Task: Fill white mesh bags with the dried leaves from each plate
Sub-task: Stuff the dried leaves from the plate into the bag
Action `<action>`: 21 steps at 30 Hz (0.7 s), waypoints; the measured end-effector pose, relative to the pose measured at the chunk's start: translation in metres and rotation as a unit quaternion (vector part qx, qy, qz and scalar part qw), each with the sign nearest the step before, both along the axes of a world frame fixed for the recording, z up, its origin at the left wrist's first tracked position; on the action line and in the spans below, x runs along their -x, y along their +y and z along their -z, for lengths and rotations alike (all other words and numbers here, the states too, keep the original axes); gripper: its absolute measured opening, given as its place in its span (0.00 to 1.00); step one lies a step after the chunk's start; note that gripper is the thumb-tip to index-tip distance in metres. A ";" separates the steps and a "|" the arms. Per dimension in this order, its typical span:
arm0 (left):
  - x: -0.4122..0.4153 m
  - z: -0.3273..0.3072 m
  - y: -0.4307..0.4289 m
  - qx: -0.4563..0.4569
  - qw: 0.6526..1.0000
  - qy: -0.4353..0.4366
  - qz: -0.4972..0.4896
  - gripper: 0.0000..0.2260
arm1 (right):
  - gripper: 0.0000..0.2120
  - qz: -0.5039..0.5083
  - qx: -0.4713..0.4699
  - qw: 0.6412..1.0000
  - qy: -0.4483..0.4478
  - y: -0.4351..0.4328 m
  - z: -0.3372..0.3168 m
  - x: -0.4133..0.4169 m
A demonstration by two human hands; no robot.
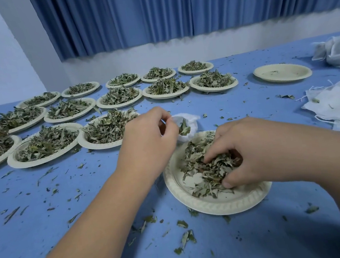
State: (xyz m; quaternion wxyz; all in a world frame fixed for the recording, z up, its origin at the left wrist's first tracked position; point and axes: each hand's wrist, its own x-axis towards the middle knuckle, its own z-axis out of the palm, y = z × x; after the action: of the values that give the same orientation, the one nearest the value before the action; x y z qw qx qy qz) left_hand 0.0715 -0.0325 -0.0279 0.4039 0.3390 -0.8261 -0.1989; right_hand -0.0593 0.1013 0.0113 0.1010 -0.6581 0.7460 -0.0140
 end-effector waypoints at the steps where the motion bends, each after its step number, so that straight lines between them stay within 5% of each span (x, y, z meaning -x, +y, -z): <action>1: -0.001 0.001 0.000 0.002 1.000 -0.011 0.006 0.06 | 0.28 -0.003 0.002 1.000 -0.006 0.000 -0.001 0.000; 10: -0.004 0.003 -0.002 0.015 0.998 -0.041 0.051 0.03 | 0.20 -0.017 -0.004 1.000 -0.013 -0.004 0.007 -0.007; 21: 0.003 0.012 -0.007 -0.092 0.994 0.047 0.046 0.03 | 0.10 -0.014 0.054 0.997 -0.052 -0.005 0.013 -0.004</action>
State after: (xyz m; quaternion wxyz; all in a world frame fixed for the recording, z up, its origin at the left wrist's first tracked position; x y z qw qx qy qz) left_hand 0.0682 -0.0397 -0.0397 0.4002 0.3262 -0.7991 -0.3080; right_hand -0.0554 0.0964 -0.0020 0.1046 -0.6713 0.7286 -0.0873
